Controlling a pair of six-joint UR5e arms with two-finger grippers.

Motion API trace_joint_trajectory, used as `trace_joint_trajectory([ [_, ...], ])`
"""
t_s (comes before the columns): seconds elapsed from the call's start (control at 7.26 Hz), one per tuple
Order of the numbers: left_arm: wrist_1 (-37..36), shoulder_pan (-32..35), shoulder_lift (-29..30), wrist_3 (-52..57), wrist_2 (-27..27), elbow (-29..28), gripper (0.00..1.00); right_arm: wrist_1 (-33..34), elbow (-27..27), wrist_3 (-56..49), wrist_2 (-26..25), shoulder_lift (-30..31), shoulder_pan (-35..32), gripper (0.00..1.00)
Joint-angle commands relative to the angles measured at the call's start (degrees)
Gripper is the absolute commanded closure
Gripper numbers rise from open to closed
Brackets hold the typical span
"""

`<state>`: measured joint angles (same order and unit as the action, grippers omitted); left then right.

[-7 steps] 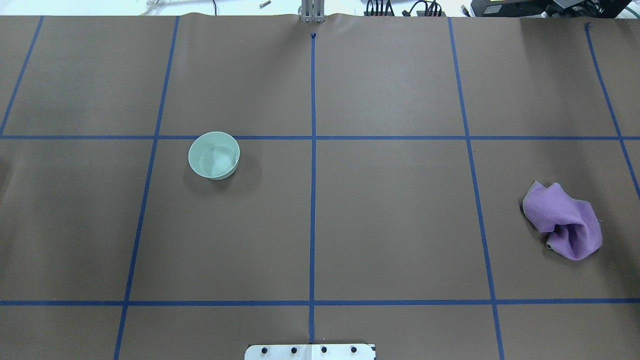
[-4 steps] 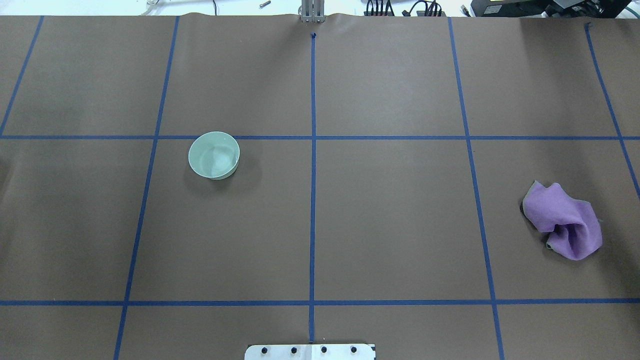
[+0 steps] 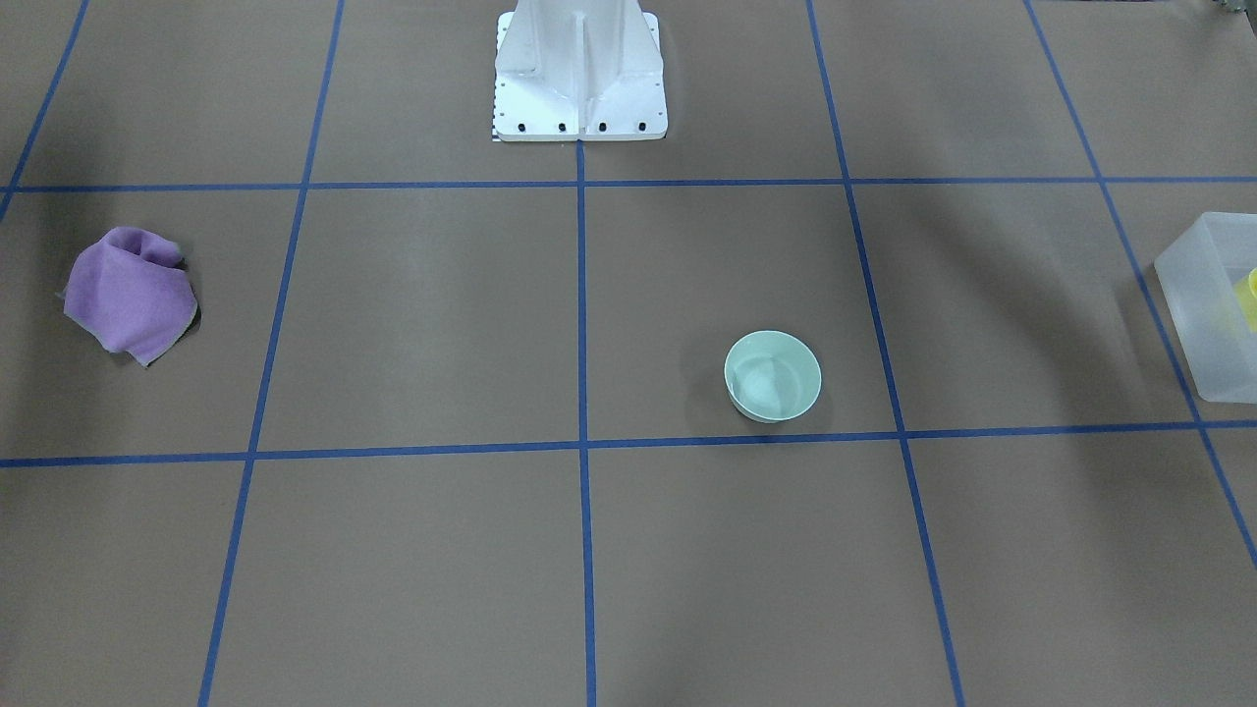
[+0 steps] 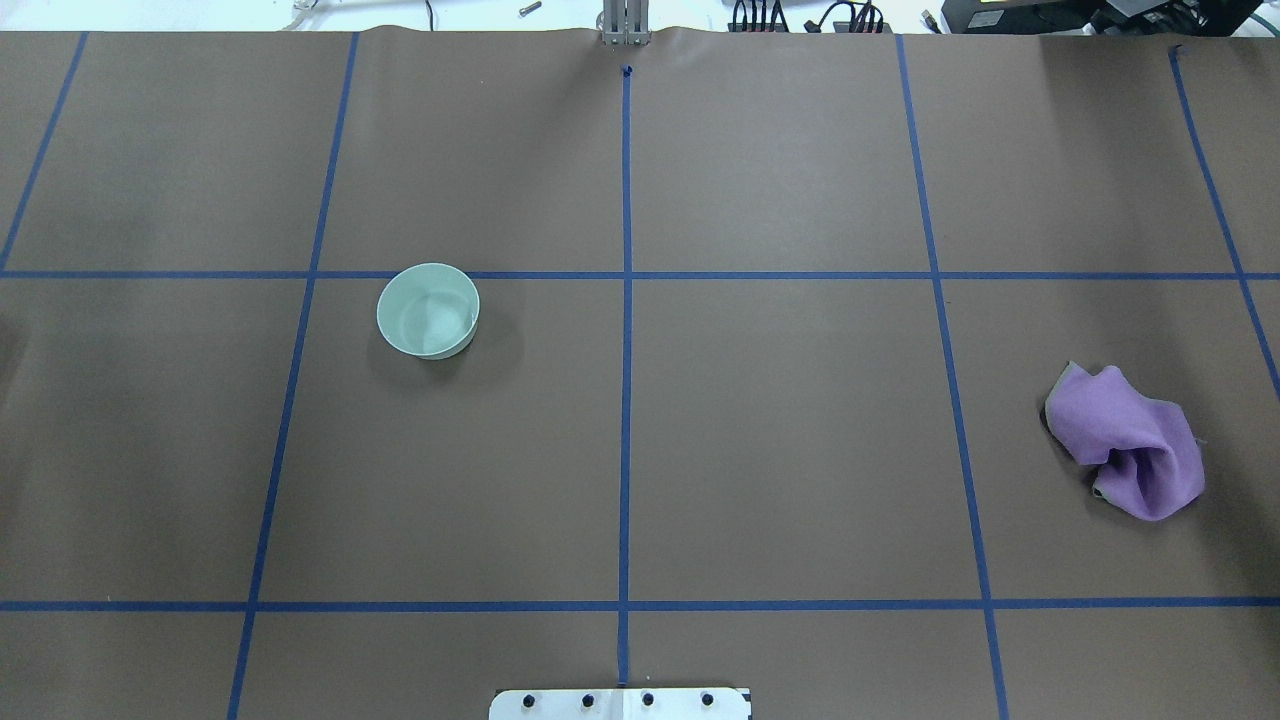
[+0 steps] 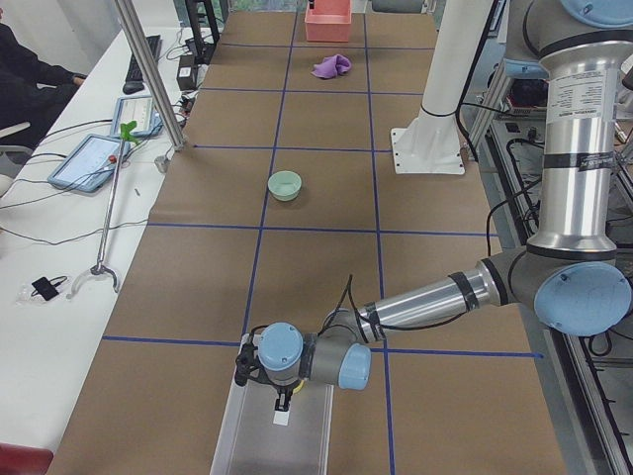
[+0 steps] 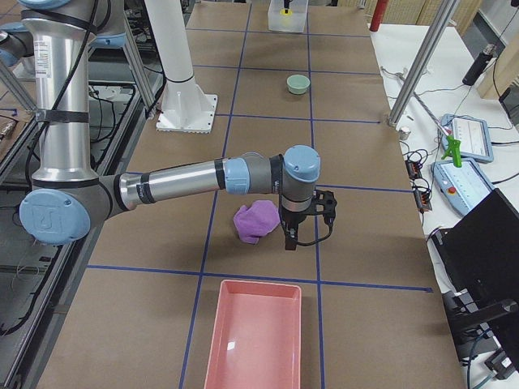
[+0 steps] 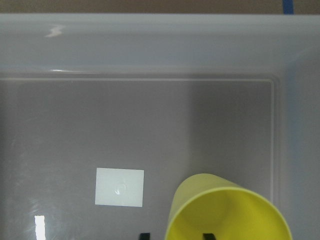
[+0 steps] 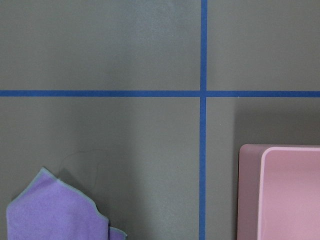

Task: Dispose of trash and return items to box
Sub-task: 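Lower the yellow cup into the clear bin and open the left gripper, then reach the right gripper down onto the purple cloth while the left arm returns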

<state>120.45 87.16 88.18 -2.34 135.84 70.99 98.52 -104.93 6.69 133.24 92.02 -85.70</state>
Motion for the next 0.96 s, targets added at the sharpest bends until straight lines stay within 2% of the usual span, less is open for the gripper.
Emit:
trace_joint_trajectory([
  [0.0,-7.36,3.01,1.46,0.06,0.04,6.58,0.02,0.0,-0.1,0.16,1.57,-0.09,0.36,0.0],
  [0.28,-27.0,5.73,7.85,-0.73,-0.05,17.29,0.02,-0.09,-0.1,0.25,1.41,-0.87,4.55,0.0],
  [0.41,-33.11,5.56,9.19,-5.78,0.03,23.17,0.02,-2.61,-0.1,-0.27,1.5,-1.14,7.28,0.0],
  [0.55,-33.43,4.43,9.55,-16.1,0.04,28.54,0.02,-8.9,0.16,0.24,1.67,-0.97,10.17,0.0],
  [0.69,-33.52,0.94,9.3,-22.9,0.04,32.25,0.02,-10.18,0.78,0.77,1.76,-0.79,12.38,0.0],
  [0.83,-33.09,-0.57,9.47,-27.15,0.21,33.07,0.02,-10.54,0.87,0.69,2.19,-0.88,15.1,0.0],
])
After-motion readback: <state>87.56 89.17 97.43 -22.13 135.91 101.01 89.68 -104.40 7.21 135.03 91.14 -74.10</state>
